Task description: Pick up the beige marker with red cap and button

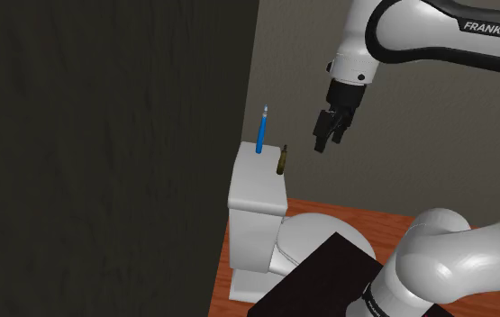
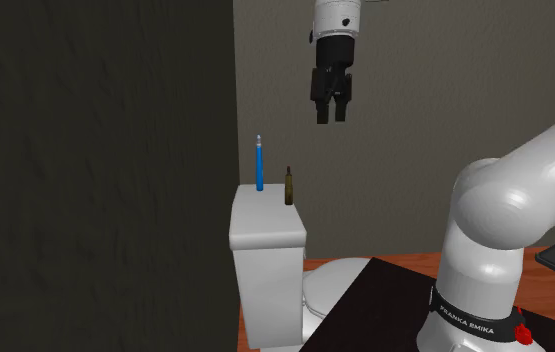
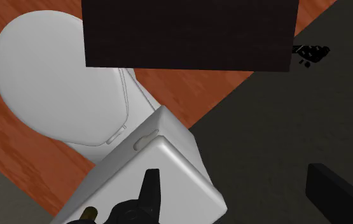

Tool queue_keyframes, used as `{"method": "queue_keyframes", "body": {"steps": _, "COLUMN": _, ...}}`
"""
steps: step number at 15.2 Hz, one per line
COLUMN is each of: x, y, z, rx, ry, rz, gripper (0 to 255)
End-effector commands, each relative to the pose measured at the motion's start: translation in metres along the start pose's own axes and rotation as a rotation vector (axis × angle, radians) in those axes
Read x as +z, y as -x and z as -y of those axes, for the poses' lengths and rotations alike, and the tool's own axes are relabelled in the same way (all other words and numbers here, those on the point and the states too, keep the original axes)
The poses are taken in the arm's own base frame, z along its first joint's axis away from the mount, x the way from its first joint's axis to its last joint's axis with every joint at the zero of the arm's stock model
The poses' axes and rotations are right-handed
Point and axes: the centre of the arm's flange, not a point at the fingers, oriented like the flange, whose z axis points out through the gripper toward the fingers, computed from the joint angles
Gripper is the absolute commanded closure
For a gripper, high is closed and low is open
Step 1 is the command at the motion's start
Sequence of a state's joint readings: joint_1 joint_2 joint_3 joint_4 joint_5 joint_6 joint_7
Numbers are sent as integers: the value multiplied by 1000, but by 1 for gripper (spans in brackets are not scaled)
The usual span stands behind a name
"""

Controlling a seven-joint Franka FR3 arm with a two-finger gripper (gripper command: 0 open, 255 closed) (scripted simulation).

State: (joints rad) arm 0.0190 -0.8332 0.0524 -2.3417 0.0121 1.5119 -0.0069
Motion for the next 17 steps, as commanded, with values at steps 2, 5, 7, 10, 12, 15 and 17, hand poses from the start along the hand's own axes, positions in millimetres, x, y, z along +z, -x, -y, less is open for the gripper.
{"method": "queue_keyframes", "body": {"steps": 2, "x": 5, "y": -11, "z": -5, "rx": 19, "ry": 3, "rz": 2, "gripper": 0}}
{"method": "queue_keyframes", "body": {"steps": 5, "x": 21, "y": -45, "z": -20, "rx": 76, "ry": 13, "rz": 10, "gripper": 0}}
{"method": "queue_keyframes", "body": {"steps": 7, "x": 31, "y": -67, "z": -31, "rx": 114, "ry": 20, "rz": 15, "gripper": 0}}
{"method": "queue_keyframes", "body": {"steps": 10, "x": 47, "y": -99, "z": -49, "rx": 170, "ry": 29, "rz": 22, "gripper": 0}}
{"method": "queue_keyframes", "body": {"steps": 12, "x": 58, "y": -119, "z": -63, "rx": 208, "ry": 36, "rz": 27, "gripper": 0}}
{"method": "queue_keyframes", "body": {"steps": 15, "x": 74, "y": -149, "z": -84, "rx": 265, "ry": 46, "rz": 35, "gripper": 0}}
{"method": "queue_keyframes", "body": {"steps": 17, "x": 84, "y": -168, "z": -100, "rx": 303, "ry": 52, "rz": 40, "gripper": 0}}
